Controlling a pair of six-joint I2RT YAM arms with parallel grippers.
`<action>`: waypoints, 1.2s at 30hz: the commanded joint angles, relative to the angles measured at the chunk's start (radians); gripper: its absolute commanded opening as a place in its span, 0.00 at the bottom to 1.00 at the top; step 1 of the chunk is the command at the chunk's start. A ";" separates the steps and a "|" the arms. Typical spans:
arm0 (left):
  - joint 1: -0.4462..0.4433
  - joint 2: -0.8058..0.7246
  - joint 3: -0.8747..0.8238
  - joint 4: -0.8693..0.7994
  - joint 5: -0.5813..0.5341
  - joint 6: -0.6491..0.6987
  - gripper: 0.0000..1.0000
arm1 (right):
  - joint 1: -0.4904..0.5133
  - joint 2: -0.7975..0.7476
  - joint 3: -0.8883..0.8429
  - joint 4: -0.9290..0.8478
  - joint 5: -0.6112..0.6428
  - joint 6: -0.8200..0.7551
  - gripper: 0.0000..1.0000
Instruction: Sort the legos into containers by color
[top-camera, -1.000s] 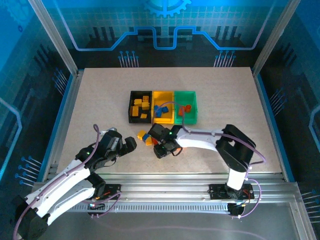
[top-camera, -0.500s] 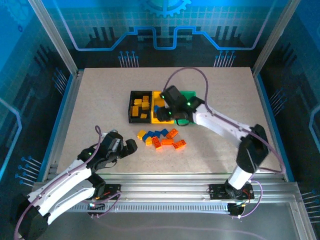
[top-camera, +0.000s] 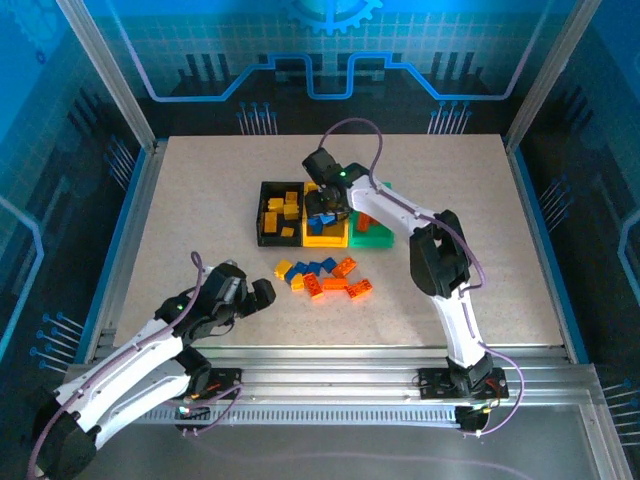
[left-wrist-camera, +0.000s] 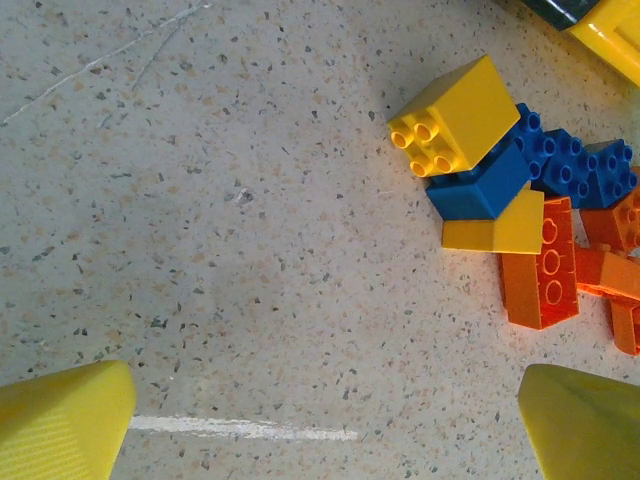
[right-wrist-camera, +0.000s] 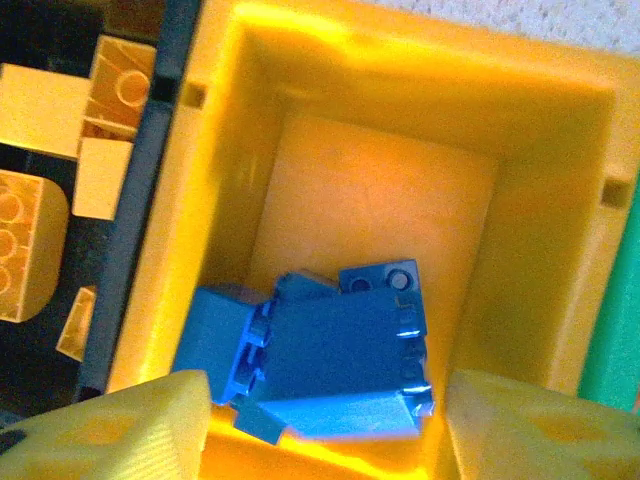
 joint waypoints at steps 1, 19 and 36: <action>0.005 -0.008 0.016 -0.018 0.025 -0.011 0.99 | -0.004 -0.039 0.045 -0.034 0.005 0.001 0.67; 0.013 0.031 0.019 0.019 0.038 -0.003 0.99 | 0.058 -0.700 -0.889 0.111 -0.175 0.011 0.72; 0.015 0.072 0.000 0.047 0.033 -0.005 0.99 | 0.141 -0.501 -0.942 0.197 -0.082 -0.027 0.85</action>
